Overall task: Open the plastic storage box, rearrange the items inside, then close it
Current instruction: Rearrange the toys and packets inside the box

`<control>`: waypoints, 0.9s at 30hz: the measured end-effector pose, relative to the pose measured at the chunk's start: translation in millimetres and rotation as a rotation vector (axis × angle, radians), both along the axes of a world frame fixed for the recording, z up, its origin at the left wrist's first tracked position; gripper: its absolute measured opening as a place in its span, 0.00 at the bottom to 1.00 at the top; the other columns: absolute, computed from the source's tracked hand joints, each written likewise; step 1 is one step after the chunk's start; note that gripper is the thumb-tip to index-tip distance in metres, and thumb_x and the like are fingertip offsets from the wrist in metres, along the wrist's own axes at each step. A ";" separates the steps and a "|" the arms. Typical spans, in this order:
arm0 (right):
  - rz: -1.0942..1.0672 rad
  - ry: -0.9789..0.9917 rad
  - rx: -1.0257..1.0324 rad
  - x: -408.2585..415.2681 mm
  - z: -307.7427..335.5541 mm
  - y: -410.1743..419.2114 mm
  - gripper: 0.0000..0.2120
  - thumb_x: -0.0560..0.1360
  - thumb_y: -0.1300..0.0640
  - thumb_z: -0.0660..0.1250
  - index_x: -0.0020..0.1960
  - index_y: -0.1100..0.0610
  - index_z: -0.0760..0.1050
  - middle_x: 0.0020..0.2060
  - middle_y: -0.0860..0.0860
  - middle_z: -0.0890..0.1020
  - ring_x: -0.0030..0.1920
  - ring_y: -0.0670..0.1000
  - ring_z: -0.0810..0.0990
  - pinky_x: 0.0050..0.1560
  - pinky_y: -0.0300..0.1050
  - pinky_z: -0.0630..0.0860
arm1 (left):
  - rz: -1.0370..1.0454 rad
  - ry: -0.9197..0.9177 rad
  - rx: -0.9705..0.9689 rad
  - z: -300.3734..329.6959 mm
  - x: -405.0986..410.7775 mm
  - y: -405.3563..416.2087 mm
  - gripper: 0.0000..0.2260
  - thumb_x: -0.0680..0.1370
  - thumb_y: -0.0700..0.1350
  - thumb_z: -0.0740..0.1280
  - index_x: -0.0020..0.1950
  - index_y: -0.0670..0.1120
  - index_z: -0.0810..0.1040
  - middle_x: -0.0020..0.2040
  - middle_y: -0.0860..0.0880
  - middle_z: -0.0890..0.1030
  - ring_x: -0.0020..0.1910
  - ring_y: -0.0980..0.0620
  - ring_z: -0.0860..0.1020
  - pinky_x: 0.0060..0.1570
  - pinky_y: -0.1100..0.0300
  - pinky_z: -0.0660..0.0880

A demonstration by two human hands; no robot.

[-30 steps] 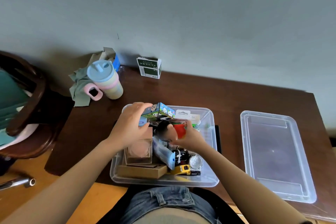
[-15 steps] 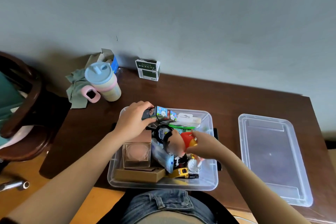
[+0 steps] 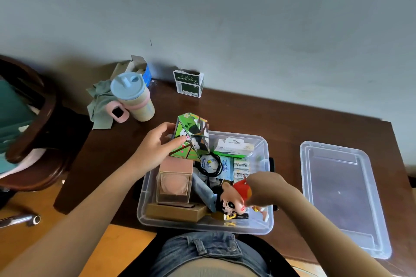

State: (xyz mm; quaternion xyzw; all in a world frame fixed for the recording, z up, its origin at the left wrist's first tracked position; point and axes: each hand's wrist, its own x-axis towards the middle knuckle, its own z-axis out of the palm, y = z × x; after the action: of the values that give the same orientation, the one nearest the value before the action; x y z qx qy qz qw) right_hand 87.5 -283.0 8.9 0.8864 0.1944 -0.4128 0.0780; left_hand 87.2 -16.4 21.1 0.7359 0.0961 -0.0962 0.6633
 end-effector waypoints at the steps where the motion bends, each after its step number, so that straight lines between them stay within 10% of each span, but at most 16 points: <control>1: 0.002 0.002 0.004 2.1 0.7 -0.1 0.20 0.71 0.43 0.69 0.56 0.55 0.76 0.48 0.50 0.82 0.45 0.50 0.78 0.41 0.41 0.73 | 0.020 0.020 -0.049 0.6 -2.1 1.0 0.05 0.76 0.37 0.68 0.51 0.45 0.76 0.44 0.52 0.84 0.44 0.59 0.82 0.40 0.68 0.76; 9: 0.019 -0.052 -0.009 15.8 3.3 -3.1 0.23 0.70 0.38 0.69 0.55 0.54 0.80 0.48 0.48 0.83 0.48 0.49 0.81 0.46 0.42 0.78 | 0.019 0.099 -0.281 4.4 -22.0 12.4 0.12 0.70 0.42 0.72 0.51 0.47 0.77 0.46 0.51 0.84 0.45 0.53 0.82 0.43 0.63 0.79; 17: -0.241 -0.329 0.269 12.6 4.3 8.6 0.11 0.78 0.49 0.59 0.48 0.54 0.77 0.45 0.49 0.82 0.41 0.49 0.80 0.39 0.42 0.77 | -0.222 0.104 0.047 -1.9 -49.4 5.2 0.08 0.75 0.43 0.71 0.50 0.45 0.74 0.39 0.53 0.80 0.41 0.56 0.79 0.42 0.67 0.74; 22: -0.241 0.172 0.686 1.0 -2.0 22.3 0.23 0.76 0.58 0.63 0.69 0.48 0.66 0.62 0.44 0.75 0.57 0.43 0.73 0.58 0.40 0.72 | -0.322 0.050 0.327 -13.6 -61.9 -16.8 0.17 0.73 0.49 0.73 0.59 0.54 0.74 0.51 0.62 0.75 0.55 0.67 0.74 0.54 0.67 0.73; 27: -0.283 0.299 0.870 -7.6 -10.0 30.9 0.17 0.72 0.56 0.71 0.59 0.49 0.73 0.55 0.43 0.79 0.54 0.44 0.77 0.59 0.44 0.74 | -0.355 -0.060 0.372 -13.5 -58.1 -31.2 0.14 0.72 0.52 0.71 0.55 0.56 0.72 0.51 0.66 0.76 0.54 0.66 0.75 0.50 0.67 0.74</control>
State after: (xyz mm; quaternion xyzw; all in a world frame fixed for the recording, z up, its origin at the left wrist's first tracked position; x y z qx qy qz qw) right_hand 79.9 -252.2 -1.1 0.7856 0.2355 -0.4227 -0.3857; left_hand 29.1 -47.6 7.6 0.8531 -0.0384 -0.1698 0.4918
